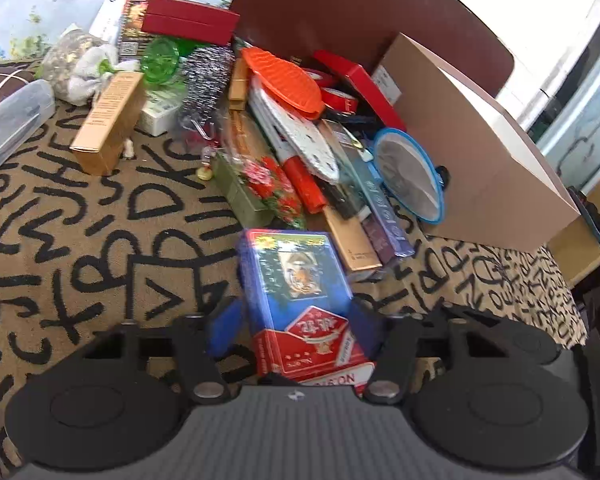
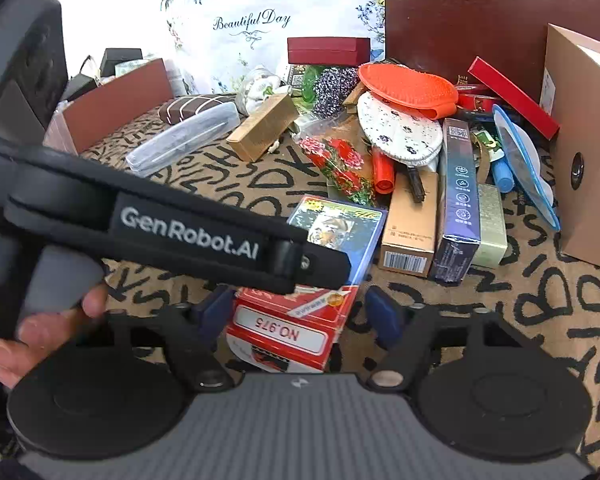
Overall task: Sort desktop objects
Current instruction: 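Grasp the red-and-blue playing card pack with the left tool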
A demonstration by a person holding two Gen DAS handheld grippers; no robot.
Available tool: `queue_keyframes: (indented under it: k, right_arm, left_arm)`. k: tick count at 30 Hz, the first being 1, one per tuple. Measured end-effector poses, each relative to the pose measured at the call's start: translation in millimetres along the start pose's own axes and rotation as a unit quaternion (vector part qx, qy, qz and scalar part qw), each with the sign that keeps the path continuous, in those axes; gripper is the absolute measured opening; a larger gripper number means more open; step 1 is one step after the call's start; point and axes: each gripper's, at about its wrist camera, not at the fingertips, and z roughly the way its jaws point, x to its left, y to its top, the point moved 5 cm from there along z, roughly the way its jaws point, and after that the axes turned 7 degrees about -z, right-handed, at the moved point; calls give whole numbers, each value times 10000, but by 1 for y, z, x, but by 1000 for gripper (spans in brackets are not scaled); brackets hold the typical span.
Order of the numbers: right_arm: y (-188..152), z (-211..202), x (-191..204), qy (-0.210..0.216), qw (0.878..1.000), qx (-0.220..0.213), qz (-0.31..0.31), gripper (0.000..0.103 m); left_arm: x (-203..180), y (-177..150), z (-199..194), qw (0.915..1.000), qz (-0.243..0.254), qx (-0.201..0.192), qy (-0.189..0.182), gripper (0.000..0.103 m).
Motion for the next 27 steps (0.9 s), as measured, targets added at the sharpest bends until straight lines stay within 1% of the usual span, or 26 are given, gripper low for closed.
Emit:
queue_keyframes:
  k: [5, 9, 15, 20, 27]
  right_arm:
    - [-2, 0, 3, -91, 9998, -19, -164, 65]
    - [-4, -4, 3, -58, 9999, -2, -157, 64]
    - [-8, -23, 6, -21, 9998, -100, -169, 64]
    - [-3, -53, 3, -105, 9989, -411, -183, 64]
    - [18, -101, -25, -433, 9936, -1026, -211, 64]
  left_arm:
    - [-2, -2, 2, 10000, 13, -27, 72, 55]
    - [-7, -6, -4, 9997, 56, -90, 206, 51]
    - [-25, -13, -19, 9992, 105, -249, 282, 51]
    - [-52, -11, -37, 9977, 323, -548, 220, 51]
    - [-106, 15, -48, 9934, 594, -977, -90, 51]
